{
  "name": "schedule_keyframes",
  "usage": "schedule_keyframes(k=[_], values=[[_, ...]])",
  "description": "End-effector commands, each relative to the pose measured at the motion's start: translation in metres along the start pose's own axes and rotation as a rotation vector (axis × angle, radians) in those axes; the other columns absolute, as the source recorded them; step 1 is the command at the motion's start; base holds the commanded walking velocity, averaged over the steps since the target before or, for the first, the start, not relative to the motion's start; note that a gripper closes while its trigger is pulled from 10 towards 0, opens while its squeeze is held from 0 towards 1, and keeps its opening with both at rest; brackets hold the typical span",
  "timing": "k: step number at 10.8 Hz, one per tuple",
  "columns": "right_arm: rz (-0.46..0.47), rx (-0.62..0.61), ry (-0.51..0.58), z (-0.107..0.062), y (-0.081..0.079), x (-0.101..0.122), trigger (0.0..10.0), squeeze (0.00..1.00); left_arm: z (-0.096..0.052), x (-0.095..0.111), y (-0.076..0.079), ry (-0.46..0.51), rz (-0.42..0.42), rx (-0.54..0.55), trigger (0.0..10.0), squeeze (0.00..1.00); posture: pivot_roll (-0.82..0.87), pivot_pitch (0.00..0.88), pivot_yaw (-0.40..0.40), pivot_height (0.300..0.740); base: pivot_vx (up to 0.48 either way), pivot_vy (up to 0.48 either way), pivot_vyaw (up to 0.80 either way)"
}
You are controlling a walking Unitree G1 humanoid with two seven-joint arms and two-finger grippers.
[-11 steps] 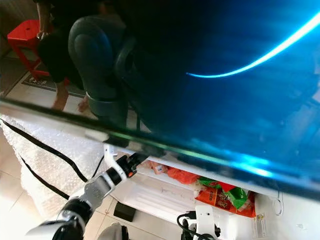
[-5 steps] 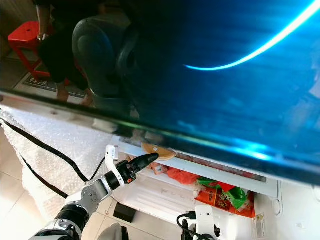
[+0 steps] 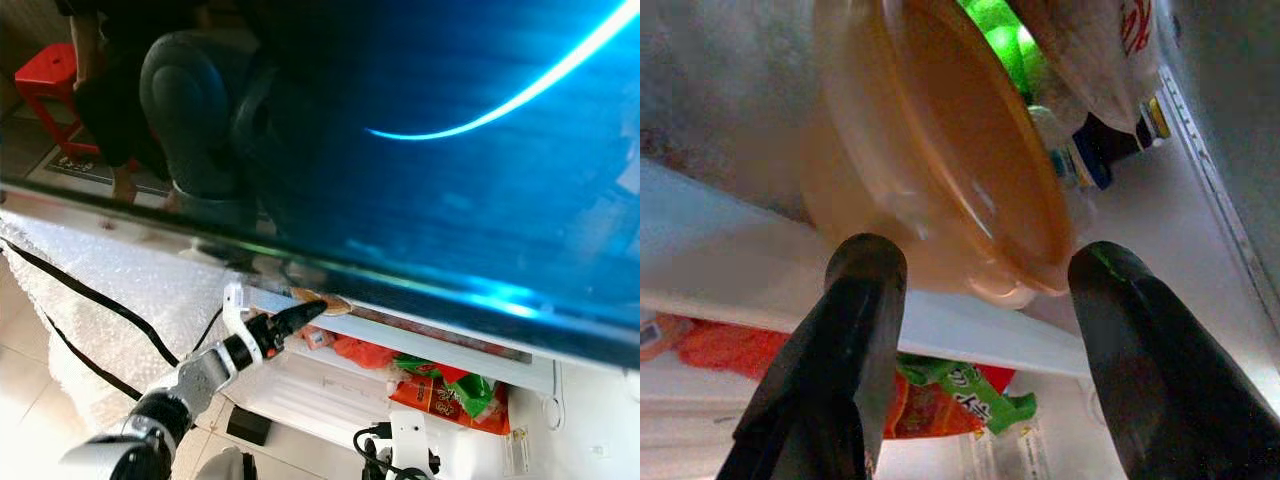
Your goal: Restocking fridge
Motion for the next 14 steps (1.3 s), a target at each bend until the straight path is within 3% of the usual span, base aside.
schedule_keyframes(k=[1,4,5,7,9,12,14], values=[[0.027,0.02,-0.157,-0.012,-0.009,-0.047,10.0,0.0,-0.003,-0.005,-0.002,-0.021,0.001,0.003,10.0,0.0,-0.12,0.186,0.053,0.664,0.0,0.0,0.0],[0.026,0.022,-0.159,-0.012,-0.009,-0.047,10.0,0.0,-0.014,-0.002,0.0,-0.038,0.105,-0.061,10.0,0.0,-0.1,0.192,0.053,0.664,0.0,0.0,0.0],[0.022,0.027,-0.159,-0.012,-0.01,-0.047,10.0,0.0,-0.023,-0.005,0.0,-0.089,0.278,-0.053,10.0,0.0,-0.09,0.192,0.054,0.664,0.0,0.0,0.0],[0.022,0.028,-0.158,-0.012,-0.01,-0.047,10.0,0.0,-0.026,-0.007,0.002,-0.125,0.431,-0.047,10.0,0.0,-0.09,0.19,0.055,0.664,0.0,0.0,0.0],[0.023,0.026,-0.157,-0.012,-0.009,-0.046,10.0,0.0,-0.025,-0.004,0.012,-0.179,0.738,-0.049,10.0,0.0,-0.09,0.188,0.057,0.664,0.0,0.0,0.0],[0.021,0.027,-0.157,-0.011,-0.009,-0.046,10.0,0.0,-0.032,-0.002,0.019,-0.161,0.976,-0.002,10.0,0.0,-0.08,0.187,0.06,0.664,0.0,0.0,0.0],[0.015,0.029,-0.159,-0.011,-0.009,-0.046,10.0,0.0,-0.04,-0.004,0.024,-0.096,1.032,0.074,10.0,0.0,-0.08,0.186,0.062,0.664,0.0,0.0,0.0]])
Point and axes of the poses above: a point about 5 cm out from each wrist's last joint towards the gripper, its own z axis pointing out of the wrist towards the gripper, its own x axis along the axis of the wrist's last joint, y = z × x, the point moved 3 cm from there along z, pointing out of the wrist towards the gripper, and after that the axes turned 2 degrees about -z, right-handed, at the moved point
